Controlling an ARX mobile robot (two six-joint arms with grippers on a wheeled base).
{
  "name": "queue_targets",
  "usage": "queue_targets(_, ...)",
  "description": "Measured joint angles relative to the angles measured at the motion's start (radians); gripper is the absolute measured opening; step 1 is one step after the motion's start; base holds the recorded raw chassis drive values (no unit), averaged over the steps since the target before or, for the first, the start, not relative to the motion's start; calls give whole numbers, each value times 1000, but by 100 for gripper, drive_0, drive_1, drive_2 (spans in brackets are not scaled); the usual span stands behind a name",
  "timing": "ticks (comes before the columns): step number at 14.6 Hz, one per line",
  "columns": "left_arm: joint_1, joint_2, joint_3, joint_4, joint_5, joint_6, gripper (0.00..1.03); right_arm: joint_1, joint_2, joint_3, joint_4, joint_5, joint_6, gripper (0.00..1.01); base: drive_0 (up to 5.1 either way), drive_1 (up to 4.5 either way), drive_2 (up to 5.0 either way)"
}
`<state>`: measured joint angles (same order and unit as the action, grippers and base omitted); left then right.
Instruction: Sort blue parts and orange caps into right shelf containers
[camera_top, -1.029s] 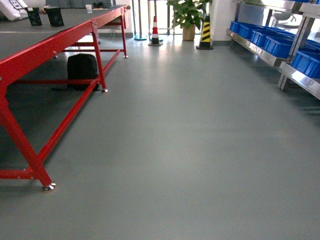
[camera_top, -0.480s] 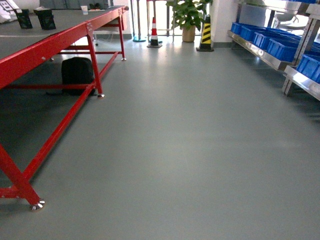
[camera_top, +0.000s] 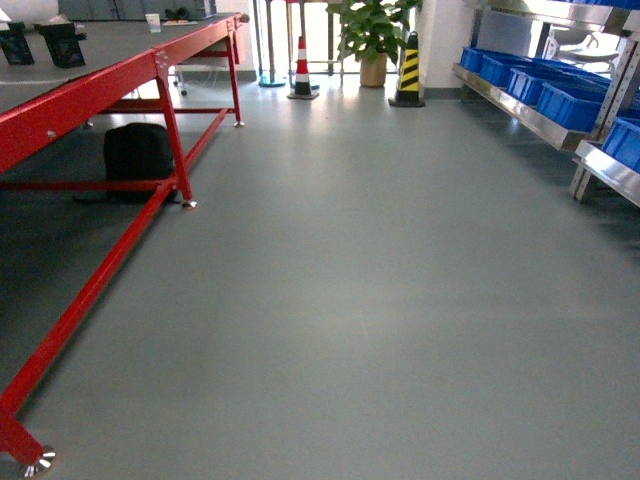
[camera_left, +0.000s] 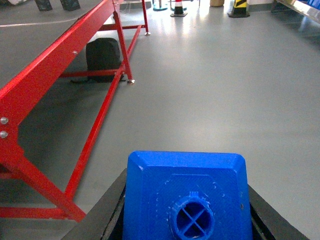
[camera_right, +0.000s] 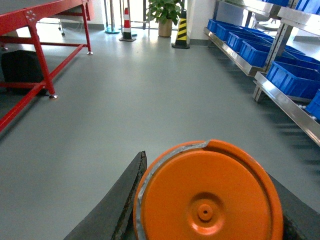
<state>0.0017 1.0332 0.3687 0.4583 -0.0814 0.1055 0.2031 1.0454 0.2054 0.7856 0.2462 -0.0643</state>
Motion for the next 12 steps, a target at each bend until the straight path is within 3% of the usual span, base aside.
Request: queue_targets(12, 0, 1, 0, -2, 1, 0, 44, 0, 0, 0, 0, 0, 0, 44, 10, 440, -420)
